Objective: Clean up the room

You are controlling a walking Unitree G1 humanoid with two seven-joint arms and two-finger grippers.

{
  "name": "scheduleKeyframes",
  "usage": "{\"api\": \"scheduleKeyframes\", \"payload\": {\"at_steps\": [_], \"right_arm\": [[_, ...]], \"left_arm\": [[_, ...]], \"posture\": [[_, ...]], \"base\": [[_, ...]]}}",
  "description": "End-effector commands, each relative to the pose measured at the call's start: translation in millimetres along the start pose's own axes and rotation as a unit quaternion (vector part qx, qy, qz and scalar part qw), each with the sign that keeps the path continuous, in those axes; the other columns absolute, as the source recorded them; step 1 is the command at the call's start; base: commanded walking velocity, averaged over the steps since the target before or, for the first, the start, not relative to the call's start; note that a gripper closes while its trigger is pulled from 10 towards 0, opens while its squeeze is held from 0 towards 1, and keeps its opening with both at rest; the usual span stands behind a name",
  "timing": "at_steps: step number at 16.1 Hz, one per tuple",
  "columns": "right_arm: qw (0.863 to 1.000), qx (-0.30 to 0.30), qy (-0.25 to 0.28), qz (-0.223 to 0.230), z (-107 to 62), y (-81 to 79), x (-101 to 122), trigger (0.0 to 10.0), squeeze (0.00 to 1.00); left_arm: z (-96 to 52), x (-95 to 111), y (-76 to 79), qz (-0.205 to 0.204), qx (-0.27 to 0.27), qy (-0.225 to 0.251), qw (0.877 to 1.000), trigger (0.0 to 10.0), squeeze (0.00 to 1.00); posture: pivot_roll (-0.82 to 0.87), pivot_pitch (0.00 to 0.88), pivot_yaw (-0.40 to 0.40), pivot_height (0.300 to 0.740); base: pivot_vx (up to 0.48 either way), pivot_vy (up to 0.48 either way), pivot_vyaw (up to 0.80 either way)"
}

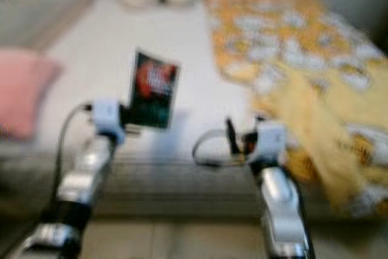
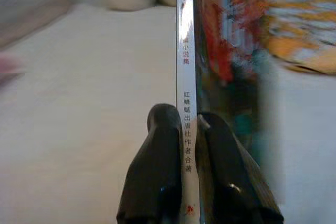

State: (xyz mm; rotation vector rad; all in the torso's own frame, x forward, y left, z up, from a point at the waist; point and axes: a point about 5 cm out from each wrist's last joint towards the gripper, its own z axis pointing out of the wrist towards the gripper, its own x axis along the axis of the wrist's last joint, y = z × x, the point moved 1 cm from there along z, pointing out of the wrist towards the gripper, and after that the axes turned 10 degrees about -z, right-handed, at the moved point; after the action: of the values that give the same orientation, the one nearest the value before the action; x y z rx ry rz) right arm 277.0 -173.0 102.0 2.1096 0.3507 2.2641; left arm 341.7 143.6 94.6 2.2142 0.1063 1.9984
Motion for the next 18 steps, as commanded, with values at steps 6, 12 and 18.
{"api": "scheduleKeyframes", "payload": {"at_steps": [6, 12, 18], "right_arm": [[1.0, -0.022, -0.012, 0.0, -6.8, 5.0, -5, 10.0, 0.0], [1.0, -0.01, -0.011, 0.001, -9.8, 0.2, -5, 10.0, 0.0], [1.0, -0.019, -0.016, 0.008, -9.9, 3.4, -7, 10.0, 0.0]], "left_arm": [[5.3, 8, 5.1, -0.001, -0.029, 0.016, 0.999, 10.0, 0.0], [5.2, 5, -3.2, -0.023, 0.001, 0.011, 1.0, 10.0, 0.0], [4.8, 2, -0.5, -0.028, -0.002, 0.01, 1.0, 10.0, 0.0]], "posture": [[-0.13, 0.0, 0.064, 0.74], [-0.13, 0.0, 0.061, 0.74], [-0.13, 0.0, 0.059, 0.74]], "base": [[0.444, 0.0, 0.0], [0.474, 0.0, 0.0], [0.449, 0.0, 0.3]]}}
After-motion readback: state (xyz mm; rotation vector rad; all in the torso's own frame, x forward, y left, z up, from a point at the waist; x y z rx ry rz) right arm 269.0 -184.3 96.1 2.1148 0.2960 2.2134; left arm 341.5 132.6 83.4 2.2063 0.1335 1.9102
